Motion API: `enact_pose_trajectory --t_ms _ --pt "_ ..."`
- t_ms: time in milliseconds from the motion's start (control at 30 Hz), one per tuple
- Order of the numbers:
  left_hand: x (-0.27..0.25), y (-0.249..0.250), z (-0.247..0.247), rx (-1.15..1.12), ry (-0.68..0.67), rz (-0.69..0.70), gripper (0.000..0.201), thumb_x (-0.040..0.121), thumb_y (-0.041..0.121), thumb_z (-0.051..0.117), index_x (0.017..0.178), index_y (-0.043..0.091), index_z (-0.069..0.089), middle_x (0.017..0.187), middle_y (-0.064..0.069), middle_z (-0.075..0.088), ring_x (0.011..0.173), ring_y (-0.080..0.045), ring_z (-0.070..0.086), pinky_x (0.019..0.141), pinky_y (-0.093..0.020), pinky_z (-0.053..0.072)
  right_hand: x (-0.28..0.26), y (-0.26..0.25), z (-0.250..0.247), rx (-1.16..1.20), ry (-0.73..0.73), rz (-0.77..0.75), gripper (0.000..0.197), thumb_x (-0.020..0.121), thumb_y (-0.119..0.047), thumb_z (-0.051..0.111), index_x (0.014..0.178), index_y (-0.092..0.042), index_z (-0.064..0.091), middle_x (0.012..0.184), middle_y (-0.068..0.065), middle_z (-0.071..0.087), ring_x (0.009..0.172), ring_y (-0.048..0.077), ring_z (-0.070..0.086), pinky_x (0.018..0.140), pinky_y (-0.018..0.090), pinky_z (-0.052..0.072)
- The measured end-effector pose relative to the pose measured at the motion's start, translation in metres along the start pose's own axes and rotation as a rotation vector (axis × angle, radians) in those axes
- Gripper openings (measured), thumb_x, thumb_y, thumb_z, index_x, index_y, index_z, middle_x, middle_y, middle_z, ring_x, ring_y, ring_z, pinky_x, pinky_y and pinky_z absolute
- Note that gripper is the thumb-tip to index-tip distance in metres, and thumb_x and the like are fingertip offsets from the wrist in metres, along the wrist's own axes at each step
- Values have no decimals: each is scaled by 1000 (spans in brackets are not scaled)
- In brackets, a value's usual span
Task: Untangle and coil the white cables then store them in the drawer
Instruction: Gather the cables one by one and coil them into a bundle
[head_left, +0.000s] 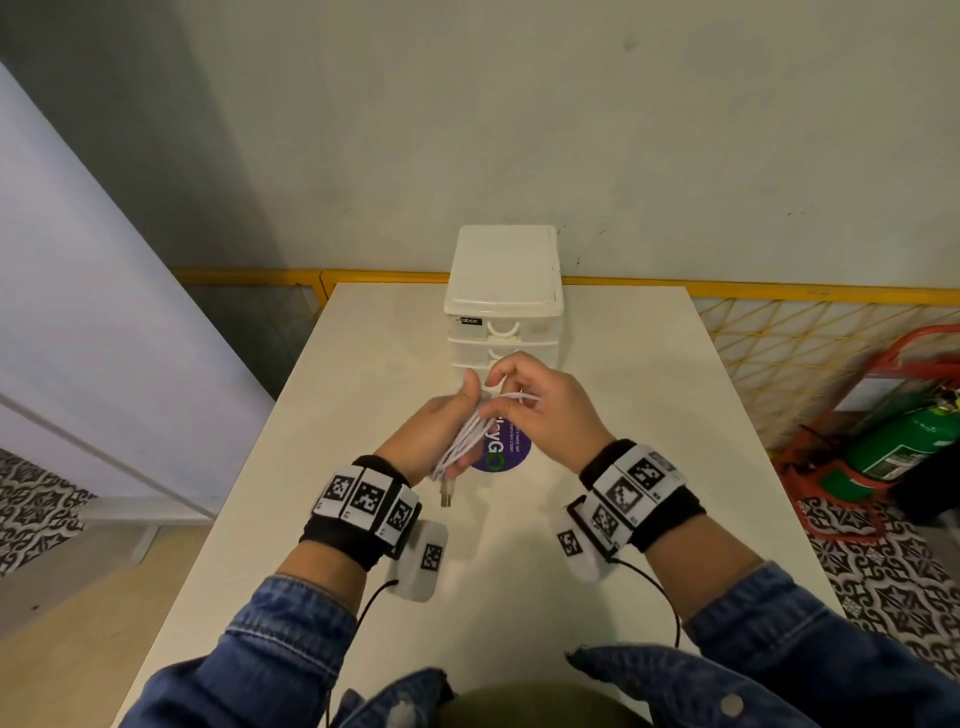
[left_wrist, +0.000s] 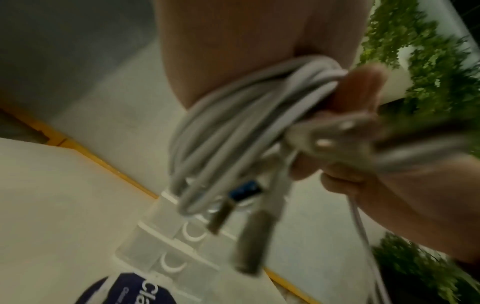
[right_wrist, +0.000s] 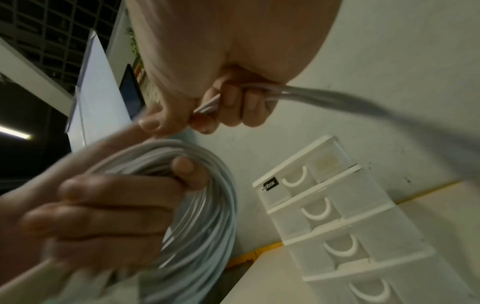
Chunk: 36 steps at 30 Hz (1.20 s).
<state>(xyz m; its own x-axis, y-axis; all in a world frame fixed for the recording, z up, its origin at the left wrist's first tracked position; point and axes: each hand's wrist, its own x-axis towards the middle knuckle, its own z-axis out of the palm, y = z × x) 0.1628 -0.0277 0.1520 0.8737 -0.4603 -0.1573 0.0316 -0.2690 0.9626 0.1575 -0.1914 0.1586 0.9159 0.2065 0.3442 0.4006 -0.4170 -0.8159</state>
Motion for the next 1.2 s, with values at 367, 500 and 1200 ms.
enact_pose_trajectory --t_ms 367,500,1200 --pt "-2 6 4 -499 -308 95 43 87 25 57 50 9 42 30 2 35 24 -9 28 34 -16 25 -3 29 -13 285 37 209 27 86 -1 58 111 -8 65 67 -21 65 58 -6 55 63 7 42" --pt "2 11 3 -812 -395 150 42 81 24 65 66 -4 39 32 5 40 23 -5 34 32 -16 26 -9 31 4 349 56 273 27 94 -4 47 112 -17 62 73 2 63 59 8 53 58 17 44" --pt "9 -2 7 -806 -78 139 40 88 17 37 52 12 53 46 -2 49 42 -13 45 49 -23 41 -12 6 15 1142 -15 554 62 97 -48 15 117 -10 59 103 8 71 97 20 65 84 31 51"
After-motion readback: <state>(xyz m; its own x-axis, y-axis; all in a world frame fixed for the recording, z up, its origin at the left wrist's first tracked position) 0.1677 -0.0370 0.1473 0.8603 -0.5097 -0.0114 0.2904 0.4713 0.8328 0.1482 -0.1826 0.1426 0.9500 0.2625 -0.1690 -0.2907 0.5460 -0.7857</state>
